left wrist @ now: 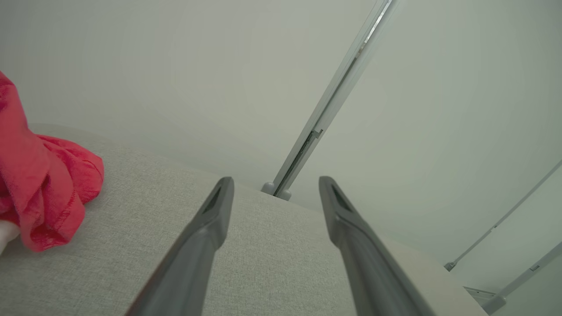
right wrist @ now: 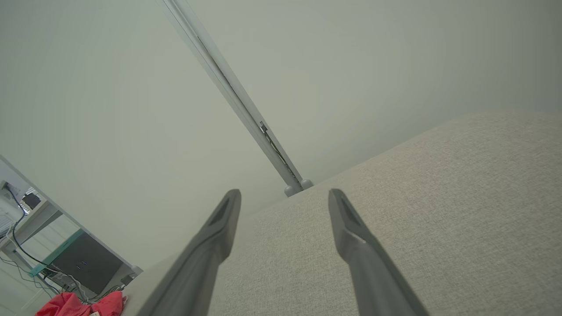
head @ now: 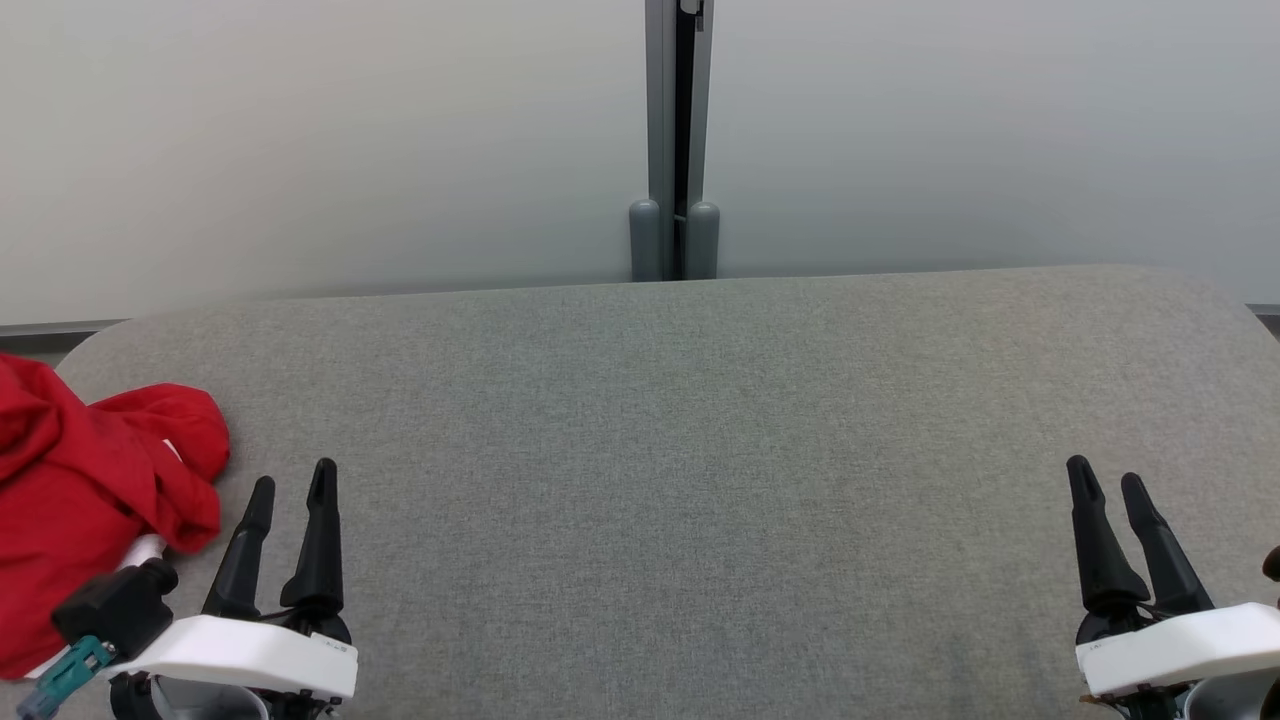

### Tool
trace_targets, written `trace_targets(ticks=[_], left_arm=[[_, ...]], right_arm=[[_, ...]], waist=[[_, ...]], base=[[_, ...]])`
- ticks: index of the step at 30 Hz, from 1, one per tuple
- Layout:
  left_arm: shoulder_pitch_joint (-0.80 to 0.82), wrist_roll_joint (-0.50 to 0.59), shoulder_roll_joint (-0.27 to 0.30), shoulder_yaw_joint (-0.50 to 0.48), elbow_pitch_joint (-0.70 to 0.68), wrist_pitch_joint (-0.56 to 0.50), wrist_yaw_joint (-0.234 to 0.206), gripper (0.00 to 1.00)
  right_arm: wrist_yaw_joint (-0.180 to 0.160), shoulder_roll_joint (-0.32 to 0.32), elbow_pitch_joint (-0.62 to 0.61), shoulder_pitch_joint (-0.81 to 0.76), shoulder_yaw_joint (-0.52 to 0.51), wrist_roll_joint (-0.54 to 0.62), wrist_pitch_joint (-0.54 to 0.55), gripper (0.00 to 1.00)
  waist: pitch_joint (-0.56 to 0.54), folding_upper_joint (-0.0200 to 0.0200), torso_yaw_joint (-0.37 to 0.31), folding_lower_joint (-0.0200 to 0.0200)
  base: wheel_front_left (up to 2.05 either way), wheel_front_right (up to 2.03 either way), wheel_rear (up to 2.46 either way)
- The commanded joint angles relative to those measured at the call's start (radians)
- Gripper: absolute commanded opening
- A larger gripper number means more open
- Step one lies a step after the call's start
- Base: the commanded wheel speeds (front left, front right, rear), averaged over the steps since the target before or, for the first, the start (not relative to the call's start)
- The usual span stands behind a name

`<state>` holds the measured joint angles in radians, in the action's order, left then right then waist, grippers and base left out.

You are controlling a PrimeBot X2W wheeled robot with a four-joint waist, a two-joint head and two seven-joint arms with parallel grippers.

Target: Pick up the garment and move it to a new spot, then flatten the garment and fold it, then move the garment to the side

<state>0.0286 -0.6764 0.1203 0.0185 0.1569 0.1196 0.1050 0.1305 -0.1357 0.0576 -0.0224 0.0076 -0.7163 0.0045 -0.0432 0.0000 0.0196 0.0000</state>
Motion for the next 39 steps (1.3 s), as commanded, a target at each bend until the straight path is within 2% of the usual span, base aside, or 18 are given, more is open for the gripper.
trace_targets(ticks=[1, 26, 39], left_arm=[[0.004, 0.029, 0.012, 0.000, -0.008, 0.008, -0.003, 1.00], [-0.054, 0.305, 0.026, 0.016, 0.046, 0.072, -0.012, 1.00], [-0.063, 0.398, 0.028, 0.016, 0.083, 0.098, -0.016, 1.00]], right_arm=[[0.000, -0.010, -0.006, 0.000, 0.001, 0.028, -0.011, 1.00], [0.000, -0.015, 0.022, -0.053, 0.019, 0.272, -0.014, 1.00], [0.000, -0.008, 0.013, -0.076, 0.015, 0.364, -0.019, 1.00]], waist=[[-0.002, 0.0000, 0.001, 0.0000], [-0.044, 0.0000, 0.009, 0.0000], [-0.058, 0.0000, 0.014, 0.0000]], base=[[0.00, 0.00, 0.00], [0.00, 0.00, 0.00], [0.00, 0.00, 0.00]])
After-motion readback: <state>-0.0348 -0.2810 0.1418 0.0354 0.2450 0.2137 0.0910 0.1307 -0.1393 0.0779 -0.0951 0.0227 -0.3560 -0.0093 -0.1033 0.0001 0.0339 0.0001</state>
